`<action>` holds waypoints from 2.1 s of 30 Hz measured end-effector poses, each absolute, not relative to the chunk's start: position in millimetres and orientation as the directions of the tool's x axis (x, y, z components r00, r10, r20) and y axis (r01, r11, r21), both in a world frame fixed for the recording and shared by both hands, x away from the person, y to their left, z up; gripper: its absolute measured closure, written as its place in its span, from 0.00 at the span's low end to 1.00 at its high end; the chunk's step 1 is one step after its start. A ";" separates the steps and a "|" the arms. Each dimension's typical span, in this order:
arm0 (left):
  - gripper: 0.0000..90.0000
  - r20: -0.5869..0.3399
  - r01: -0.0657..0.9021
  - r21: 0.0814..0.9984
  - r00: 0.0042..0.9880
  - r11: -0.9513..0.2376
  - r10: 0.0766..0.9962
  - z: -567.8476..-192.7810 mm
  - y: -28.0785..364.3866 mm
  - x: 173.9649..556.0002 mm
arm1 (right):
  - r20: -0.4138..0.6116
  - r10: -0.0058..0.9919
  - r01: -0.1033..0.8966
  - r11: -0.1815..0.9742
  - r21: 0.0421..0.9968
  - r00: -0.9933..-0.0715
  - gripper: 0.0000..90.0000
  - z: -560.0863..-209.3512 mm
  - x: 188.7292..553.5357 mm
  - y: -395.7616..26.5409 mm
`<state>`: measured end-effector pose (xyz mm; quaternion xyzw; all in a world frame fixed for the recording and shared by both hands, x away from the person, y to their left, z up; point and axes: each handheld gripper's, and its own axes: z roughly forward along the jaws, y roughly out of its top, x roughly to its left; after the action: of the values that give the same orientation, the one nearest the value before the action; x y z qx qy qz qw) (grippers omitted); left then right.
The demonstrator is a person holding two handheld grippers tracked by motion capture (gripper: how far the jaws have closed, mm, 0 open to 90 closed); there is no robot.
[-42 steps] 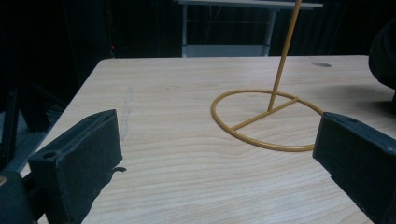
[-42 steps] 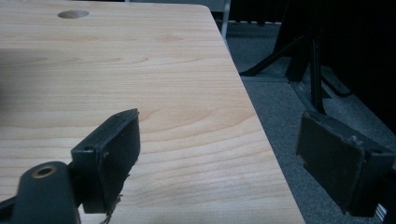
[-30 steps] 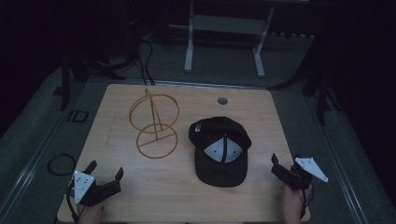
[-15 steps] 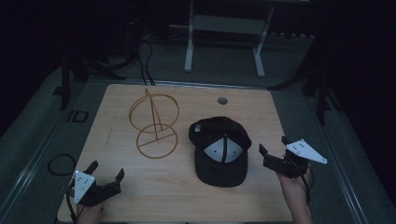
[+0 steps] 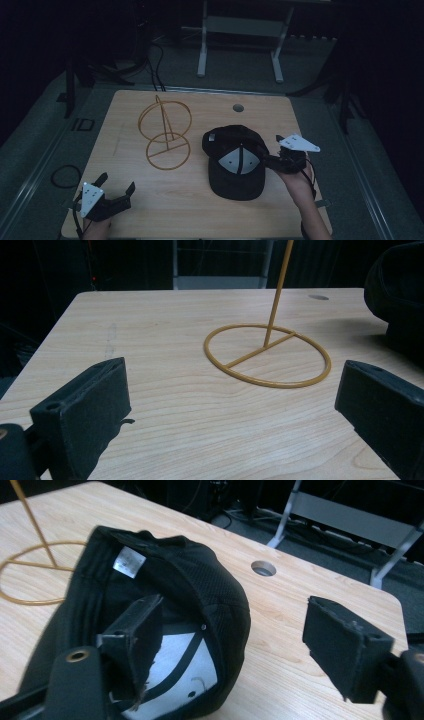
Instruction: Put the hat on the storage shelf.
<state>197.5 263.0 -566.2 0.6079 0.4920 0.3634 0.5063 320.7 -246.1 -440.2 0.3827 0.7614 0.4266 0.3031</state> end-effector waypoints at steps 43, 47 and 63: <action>0.02 -0.021 0.298 0.953 0.241 -0.054 0.970 -568.4 259.7 201.6 | -0.157 0.835 0.308 0.360 0.881 -0.527 0.98 -409.4 350.4 -199.3; 0.02 -0.023 0.319 0.946 0.228 -0.052 0.973 -567.5 259.2 202.3 | -0.187 0.830 0.269 0.370 0.889 -0.525 0.98 -392.3 345.3 -197.4; 0.02 -0.102 0.398 0.908 0.519 -0.134 0.848 -524.1 177.6 209.2 | -0.207 0.812 0.187 0.358 0.915 -0.546 0.98 -352.0 321.3 -200.0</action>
<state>209.2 177.6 -524.1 0.7178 0.4340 0.2279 0.4944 321.3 -200.0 -352.0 0.3328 0.7502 0.4584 0.3411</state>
